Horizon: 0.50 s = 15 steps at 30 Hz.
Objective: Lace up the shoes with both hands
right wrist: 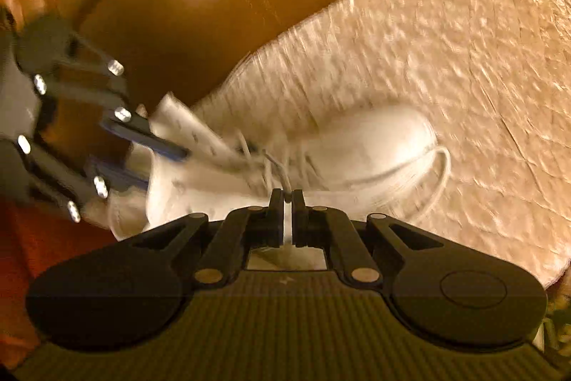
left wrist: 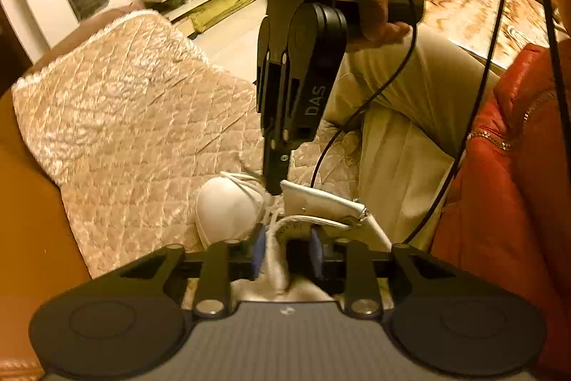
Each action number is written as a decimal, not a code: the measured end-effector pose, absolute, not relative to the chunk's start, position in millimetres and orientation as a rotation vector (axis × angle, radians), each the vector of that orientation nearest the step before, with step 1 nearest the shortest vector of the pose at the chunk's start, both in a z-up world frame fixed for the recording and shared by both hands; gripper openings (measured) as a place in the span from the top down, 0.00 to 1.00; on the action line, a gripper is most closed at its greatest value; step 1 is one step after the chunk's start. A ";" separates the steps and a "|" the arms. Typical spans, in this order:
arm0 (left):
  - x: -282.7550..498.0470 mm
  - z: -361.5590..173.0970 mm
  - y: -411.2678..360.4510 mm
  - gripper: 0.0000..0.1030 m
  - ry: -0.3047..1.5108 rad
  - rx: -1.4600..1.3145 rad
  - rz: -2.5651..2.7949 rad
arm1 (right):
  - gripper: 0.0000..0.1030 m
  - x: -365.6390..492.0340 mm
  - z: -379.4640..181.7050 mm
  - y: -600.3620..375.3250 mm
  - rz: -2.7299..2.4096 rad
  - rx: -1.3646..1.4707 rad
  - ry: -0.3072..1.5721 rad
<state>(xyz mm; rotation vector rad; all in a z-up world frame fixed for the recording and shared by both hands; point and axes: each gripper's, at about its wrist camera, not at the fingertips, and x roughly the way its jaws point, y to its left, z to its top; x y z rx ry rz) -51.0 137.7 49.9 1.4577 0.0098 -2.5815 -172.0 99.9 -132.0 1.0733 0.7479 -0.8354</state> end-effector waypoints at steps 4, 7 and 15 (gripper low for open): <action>-53.0 45.4 130.2 0.70 0.073 1.454 -2.592 | 0.93 -178.9 -139.7 102.9 -0.834 1.091 0.641; -53.8 44.8 128.8 0.70 0.059 1.469 -2.610 | 0.93 -186.8 -150.2 104.1 -0.840 1.113 0.571; -66.7 45.0 129.2 0.60 -0.088 1.554 -2.650 | 0.93 -185.8 -179.5 100.7 -0.834 1.151 0.449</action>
